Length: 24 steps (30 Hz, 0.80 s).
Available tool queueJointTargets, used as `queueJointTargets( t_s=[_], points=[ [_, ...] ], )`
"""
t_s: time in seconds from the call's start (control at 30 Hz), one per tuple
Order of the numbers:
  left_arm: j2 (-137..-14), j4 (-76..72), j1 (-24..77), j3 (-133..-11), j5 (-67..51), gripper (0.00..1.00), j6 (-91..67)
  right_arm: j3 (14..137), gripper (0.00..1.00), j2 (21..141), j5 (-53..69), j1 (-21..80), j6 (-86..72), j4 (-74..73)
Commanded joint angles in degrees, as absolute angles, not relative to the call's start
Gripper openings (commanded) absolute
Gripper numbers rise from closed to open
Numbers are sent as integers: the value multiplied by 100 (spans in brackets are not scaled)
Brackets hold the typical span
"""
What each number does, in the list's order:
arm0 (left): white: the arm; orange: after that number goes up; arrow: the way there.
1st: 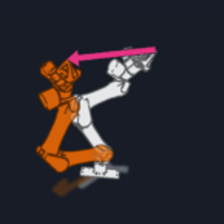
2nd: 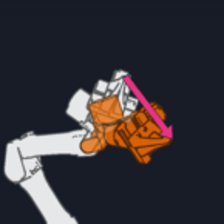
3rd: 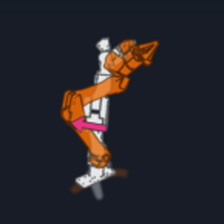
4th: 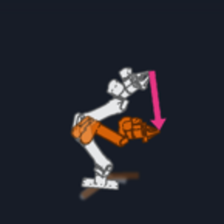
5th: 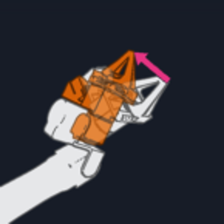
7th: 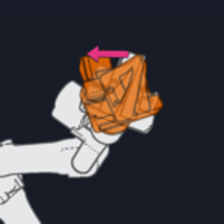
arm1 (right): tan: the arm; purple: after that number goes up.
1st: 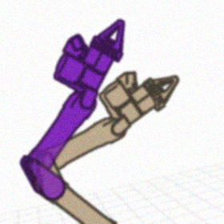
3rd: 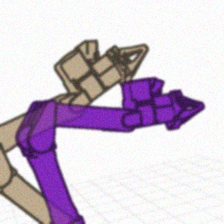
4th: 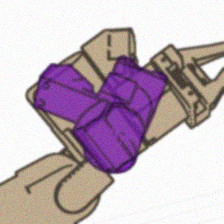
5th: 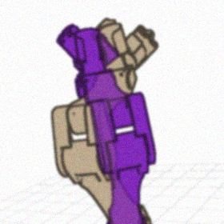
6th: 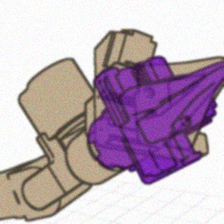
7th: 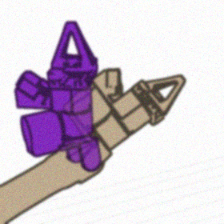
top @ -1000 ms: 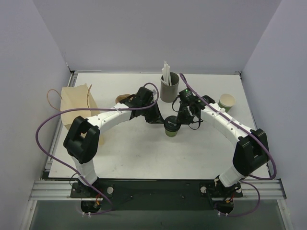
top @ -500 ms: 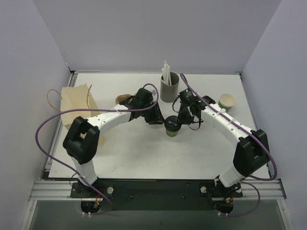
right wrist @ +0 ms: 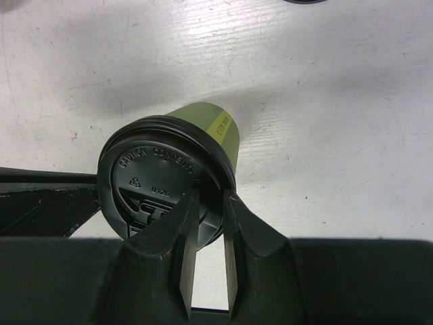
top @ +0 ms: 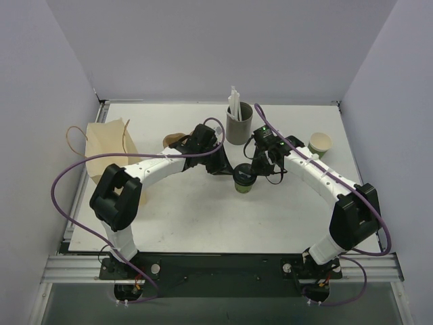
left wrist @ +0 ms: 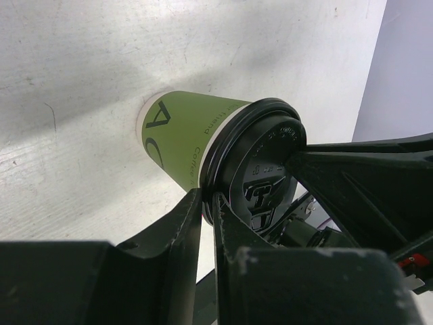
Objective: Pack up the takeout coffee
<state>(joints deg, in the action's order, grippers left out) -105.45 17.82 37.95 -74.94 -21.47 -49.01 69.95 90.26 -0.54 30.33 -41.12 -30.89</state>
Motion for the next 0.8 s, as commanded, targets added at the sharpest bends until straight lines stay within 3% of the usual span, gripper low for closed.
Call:
queueJointTargets(
  t_s=[0.0,0.3,0.5,0.77],
  points=[
    [-11443,2777,4315,-6908,-1504,21,-4746,6469,15,9589,615,3217,-4324,-3454],
    [-11777,3927,4710,-7610,-291,16,-4175,6390,15,9580,633,3296,-4403,-3349],
    [-11575,4183,4597,-8164,-281,16,-3850,6539,15,9580,598,3278,-4412,-3410],
    [-11312,4325,4263,-9078,-1036,31,-3437,6802,15,9624,633,3103,-4438,-3568]
  ],
)
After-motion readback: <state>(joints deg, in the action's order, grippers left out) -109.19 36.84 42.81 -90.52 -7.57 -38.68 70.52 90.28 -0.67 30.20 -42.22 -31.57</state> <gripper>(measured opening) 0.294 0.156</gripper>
